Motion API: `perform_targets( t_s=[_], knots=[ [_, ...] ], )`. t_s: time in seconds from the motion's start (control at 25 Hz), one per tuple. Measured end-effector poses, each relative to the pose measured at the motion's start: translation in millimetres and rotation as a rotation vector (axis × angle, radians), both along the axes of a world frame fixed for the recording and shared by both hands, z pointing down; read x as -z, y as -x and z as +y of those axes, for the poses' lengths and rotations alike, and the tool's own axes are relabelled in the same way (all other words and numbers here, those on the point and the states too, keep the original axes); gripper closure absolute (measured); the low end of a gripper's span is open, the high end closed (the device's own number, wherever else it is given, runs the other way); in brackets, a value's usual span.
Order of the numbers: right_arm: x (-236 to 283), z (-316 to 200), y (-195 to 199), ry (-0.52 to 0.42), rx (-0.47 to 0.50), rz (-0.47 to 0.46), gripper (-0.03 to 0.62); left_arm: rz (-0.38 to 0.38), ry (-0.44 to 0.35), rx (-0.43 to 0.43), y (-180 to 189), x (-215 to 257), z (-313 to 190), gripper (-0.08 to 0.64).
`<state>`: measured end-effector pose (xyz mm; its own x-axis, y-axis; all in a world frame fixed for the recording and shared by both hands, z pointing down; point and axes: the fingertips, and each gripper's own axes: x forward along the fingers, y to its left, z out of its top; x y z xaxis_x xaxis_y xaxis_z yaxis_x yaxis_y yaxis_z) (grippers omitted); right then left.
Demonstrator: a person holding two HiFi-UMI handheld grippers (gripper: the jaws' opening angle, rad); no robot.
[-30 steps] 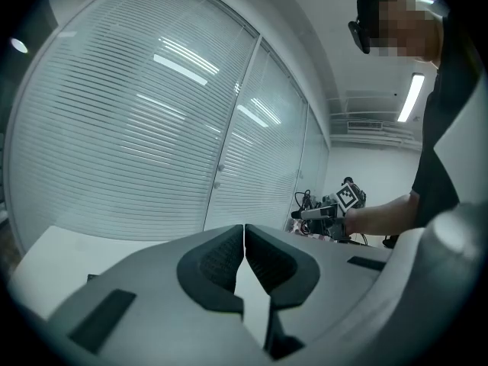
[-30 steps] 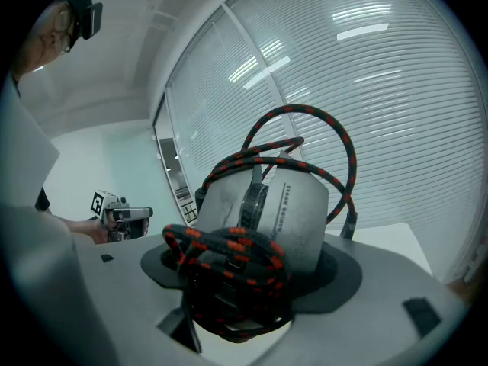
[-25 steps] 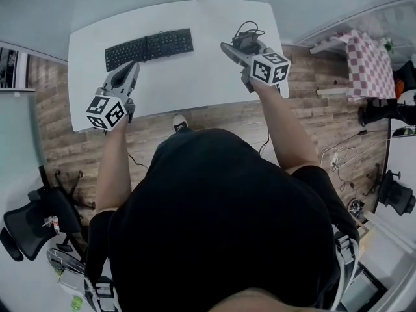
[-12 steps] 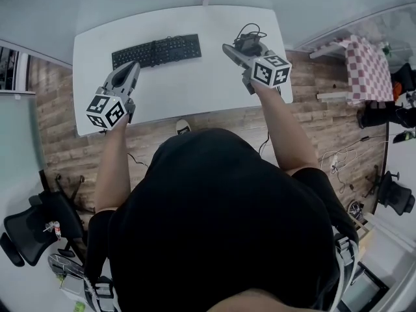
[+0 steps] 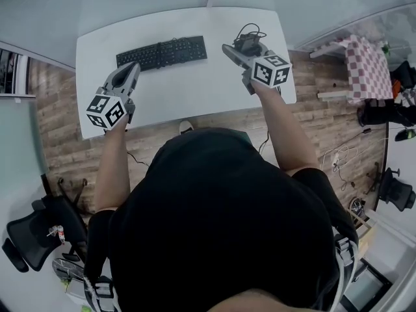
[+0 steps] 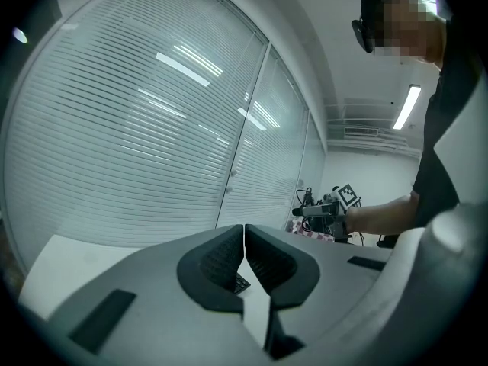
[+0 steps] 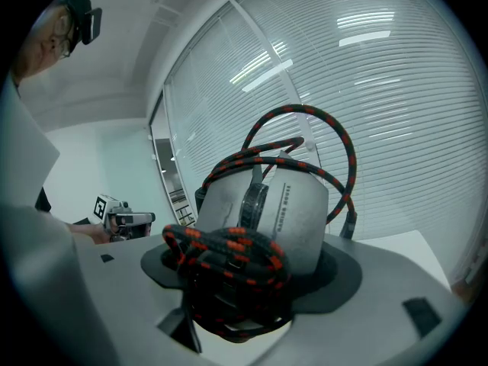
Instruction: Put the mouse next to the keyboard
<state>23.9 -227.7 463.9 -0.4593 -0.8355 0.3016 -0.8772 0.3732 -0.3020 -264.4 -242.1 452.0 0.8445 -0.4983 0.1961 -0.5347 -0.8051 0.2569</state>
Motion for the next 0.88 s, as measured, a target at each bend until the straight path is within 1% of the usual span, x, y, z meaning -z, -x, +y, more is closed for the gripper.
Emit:
perform_targets(
  t_s=[0.44,0.76,0.88],
  knots=[
    [-13,1,-4,0.031,-0.002,0.015,0.223,0.001,0.012,0.012,5,-8,-7,0.534],
    [-16,-2,-12,0.028,0.027,0.005,0.224,-0.020,-0.010,0.035,-4,2,2,0.534],
    [-17,-11,-27,0.029,0.039,-0.004,0.223,-0.030,-0.012,0.056,-17,4,-3,0.534]
  ],
)
